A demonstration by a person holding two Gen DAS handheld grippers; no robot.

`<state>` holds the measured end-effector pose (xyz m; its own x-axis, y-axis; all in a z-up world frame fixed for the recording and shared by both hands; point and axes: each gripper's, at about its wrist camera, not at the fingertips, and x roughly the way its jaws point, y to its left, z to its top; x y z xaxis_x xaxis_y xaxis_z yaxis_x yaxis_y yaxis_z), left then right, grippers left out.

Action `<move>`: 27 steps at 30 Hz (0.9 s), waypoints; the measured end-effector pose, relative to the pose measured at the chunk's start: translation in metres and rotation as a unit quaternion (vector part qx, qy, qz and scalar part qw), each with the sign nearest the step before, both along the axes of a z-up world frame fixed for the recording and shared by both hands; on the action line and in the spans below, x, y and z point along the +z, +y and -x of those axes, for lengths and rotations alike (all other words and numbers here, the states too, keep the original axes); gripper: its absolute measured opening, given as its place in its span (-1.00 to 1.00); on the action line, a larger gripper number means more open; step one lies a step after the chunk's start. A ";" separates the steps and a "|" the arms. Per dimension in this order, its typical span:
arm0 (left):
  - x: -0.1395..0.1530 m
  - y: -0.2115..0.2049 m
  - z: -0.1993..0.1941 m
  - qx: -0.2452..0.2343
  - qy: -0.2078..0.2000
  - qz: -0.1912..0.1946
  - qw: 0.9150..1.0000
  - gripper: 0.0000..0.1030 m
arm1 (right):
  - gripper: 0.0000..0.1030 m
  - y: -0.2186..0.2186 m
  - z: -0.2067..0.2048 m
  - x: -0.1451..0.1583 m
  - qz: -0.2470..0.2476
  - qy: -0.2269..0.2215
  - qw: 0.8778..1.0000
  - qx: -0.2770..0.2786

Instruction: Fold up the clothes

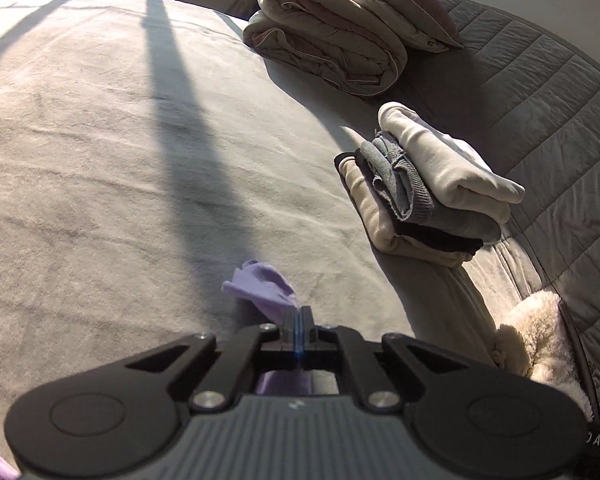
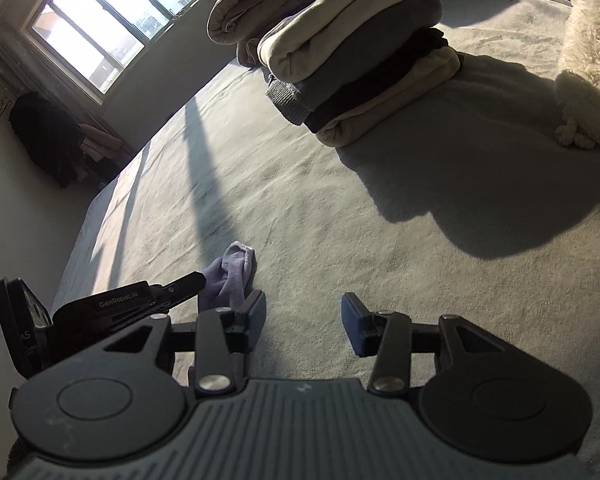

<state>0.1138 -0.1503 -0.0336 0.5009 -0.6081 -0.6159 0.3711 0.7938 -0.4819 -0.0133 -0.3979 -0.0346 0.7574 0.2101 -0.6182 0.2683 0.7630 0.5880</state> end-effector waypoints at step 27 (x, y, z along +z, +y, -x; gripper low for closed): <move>0.032 -0.059 0.189 -0.269 -0.063 0.004 0.961 -1.00 | -0.08 -0.060 0.050 -0.011 -0.065 0.011 0.997 -0.034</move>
<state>-0.0748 -0.2088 -0.0020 0.1828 -0.8042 -0.5656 0.7823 0.4674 -0.4118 -0.0635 -0.4579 -0.0458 0.7596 0.2382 -0.6052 0.3307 0.6598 0.6748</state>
